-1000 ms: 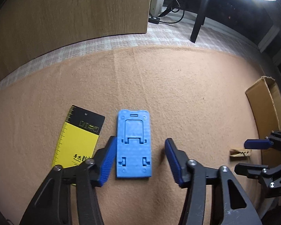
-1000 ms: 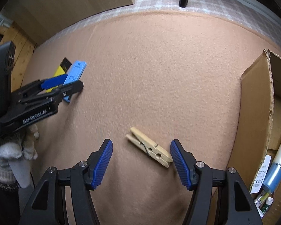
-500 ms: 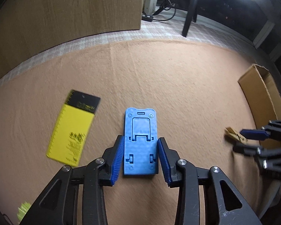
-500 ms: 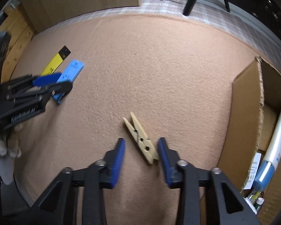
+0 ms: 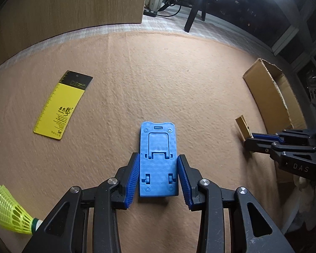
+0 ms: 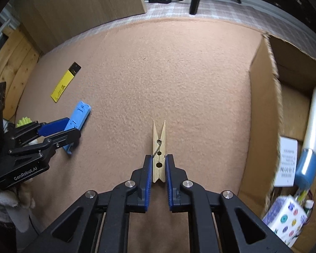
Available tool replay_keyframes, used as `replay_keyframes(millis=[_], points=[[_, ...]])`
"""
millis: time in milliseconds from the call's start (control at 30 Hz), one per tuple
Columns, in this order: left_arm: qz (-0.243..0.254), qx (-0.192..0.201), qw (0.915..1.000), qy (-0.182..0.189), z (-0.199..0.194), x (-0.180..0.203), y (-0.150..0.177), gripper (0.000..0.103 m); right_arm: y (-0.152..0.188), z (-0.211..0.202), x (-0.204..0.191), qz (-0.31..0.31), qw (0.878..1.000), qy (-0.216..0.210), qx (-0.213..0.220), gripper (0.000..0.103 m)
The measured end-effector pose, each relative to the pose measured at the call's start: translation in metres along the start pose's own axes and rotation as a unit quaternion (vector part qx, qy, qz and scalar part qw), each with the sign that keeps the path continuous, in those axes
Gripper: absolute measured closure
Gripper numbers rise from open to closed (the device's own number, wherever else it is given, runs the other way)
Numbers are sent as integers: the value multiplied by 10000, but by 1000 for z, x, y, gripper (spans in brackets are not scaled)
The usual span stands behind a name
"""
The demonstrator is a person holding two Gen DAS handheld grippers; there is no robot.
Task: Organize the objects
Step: 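Carry the clothespin and phone stand into the box and open both tools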
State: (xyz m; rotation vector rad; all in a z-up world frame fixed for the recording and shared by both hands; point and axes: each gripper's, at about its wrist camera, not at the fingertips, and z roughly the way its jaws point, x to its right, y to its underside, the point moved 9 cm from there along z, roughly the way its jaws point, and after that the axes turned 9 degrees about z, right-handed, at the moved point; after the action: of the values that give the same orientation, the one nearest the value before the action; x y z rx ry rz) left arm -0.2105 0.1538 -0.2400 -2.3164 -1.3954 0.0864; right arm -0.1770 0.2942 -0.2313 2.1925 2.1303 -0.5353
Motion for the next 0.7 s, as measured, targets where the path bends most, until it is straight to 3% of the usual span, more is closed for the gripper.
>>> replay_keyframes(millis=[267, 700], points=[[187, 211, 9996, 93, -16, 27, -14, 64, 6, -43, 5, 144, 9987, -185, 462, 92], [1007, 719, 9918, 316, -43, 130, -77, 64, 15, -110, 54, 296, 9923, 196, 1188, 92]])
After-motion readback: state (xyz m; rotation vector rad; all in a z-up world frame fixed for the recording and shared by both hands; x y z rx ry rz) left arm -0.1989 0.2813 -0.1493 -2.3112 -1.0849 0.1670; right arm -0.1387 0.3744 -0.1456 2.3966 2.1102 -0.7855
